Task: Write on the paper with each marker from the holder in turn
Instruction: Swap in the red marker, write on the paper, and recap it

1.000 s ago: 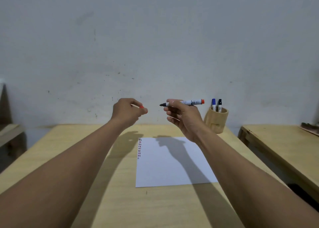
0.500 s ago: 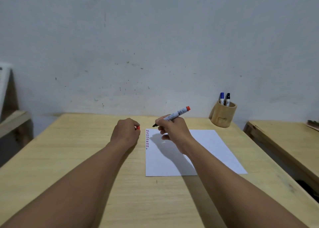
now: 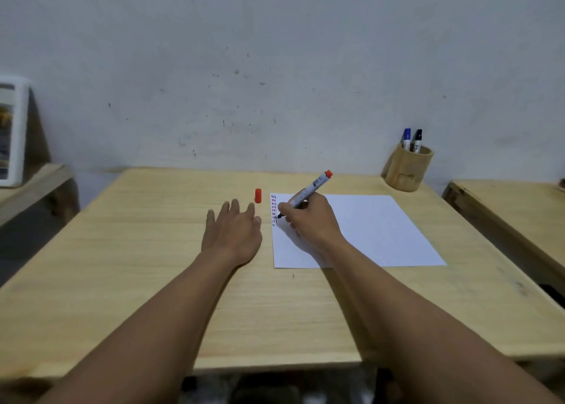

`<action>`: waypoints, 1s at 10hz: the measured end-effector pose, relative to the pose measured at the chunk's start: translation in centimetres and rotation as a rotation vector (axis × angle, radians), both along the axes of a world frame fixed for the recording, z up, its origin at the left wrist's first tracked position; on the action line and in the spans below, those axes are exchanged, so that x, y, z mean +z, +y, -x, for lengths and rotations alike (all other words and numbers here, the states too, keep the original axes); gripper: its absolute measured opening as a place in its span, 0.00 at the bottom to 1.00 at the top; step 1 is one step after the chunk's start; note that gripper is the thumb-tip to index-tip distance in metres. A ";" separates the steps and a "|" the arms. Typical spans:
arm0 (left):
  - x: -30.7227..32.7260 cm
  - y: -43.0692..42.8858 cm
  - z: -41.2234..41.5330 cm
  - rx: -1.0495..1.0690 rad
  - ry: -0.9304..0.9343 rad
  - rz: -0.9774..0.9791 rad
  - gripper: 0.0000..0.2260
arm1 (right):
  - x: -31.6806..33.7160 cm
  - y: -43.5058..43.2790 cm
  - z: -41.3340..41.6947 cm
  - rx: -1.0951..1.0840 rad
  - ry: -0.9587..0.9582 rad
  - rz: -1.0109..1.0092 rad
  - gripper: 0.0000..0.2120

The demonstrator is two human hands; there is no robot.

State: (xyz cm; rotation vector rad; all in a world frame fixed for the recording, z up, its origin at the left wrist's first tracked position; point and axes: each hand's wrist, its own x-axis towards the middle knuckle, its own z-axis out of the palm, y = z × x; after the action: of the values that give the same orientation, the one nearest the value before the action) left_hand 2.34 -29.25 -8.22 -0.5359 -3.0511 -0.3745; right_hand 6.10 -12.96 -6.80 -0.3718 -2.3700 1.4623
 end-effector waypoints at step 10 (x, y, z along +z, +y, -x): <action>0.7 0.3 0.3 0.095 0.126 -0.227 0.19 | 0.1 0.4 -0.1 -0.007 0.000 -0.022 0.16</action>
State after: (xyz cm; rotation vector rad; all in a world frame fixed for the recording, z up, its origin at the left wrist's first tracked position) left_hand 2.04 -28.97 -7.54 -0.3857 -2.8493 -0.6466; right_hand 6.25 -12.57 -6.67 -0.3747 -2.3805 1.4312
